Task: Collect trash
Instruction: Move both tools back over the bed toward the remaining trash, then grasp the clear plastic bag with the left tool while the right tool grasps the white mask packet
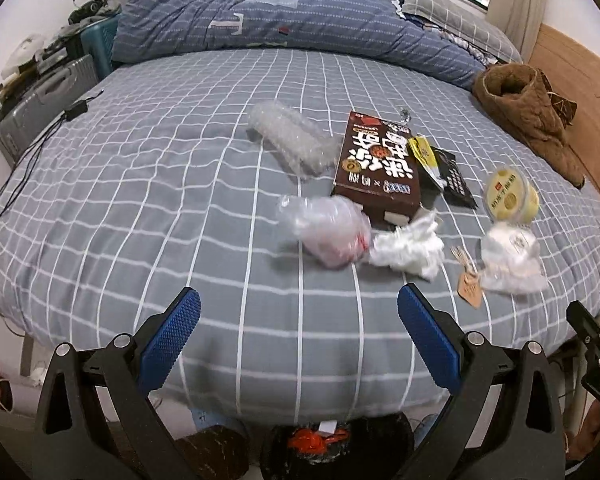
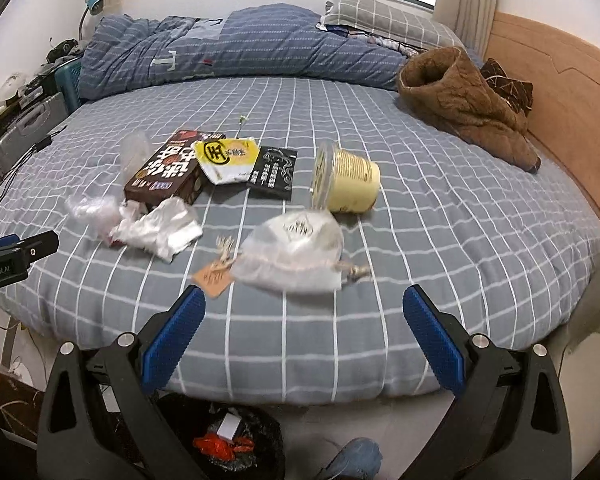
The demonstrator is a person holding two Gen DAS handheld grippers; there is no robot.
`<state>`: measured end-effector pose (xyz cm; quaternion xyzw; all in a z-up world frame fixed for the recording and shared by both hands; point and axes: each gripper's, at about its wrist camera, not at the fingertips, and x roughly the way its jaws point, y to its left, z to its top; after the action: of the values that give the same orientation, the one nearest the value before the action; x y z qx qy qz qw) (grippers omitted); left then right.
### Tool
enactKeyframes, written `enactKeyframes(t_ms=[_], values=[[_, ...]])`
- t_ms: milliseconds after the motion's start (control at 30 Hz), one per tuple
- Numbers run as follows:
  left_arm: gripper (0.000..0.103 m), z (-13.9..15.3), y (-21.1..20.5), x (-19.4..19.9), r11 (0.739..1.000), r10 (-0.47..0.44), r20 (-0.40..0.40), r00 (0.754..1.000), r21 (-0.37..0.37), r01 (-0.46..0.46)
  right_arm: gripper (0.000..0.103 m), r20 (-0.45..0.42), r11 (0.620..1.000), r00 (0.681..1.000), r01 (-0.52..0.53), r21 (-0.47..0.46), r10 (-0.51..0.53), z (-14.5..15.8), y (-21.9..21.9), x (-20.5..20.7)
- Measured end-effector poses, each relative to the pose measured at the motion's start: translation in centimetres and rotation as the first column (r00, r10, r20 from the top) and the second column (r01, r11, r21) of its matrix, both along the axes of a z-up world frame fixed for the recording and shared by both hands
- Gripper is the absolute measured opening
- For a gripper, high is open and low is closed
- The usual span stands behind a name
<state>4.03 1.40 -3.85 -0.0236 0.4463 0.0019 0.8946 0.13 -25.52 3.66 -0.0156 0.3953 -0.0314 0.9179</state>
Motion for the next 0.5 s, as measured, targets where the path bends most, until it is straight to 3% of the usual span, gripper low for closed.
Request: enactKeyframes(t_ms=[500], values=[[0.096, -3.9, -0.9, 7.1, 1.000, -0.028, -0.072, 0.997, -0.007, 0.027, 0.092, -0.039, 1.000, 0.999, 0.017, 0.013, -0.017, -2.8, -1.3, 8.1]])
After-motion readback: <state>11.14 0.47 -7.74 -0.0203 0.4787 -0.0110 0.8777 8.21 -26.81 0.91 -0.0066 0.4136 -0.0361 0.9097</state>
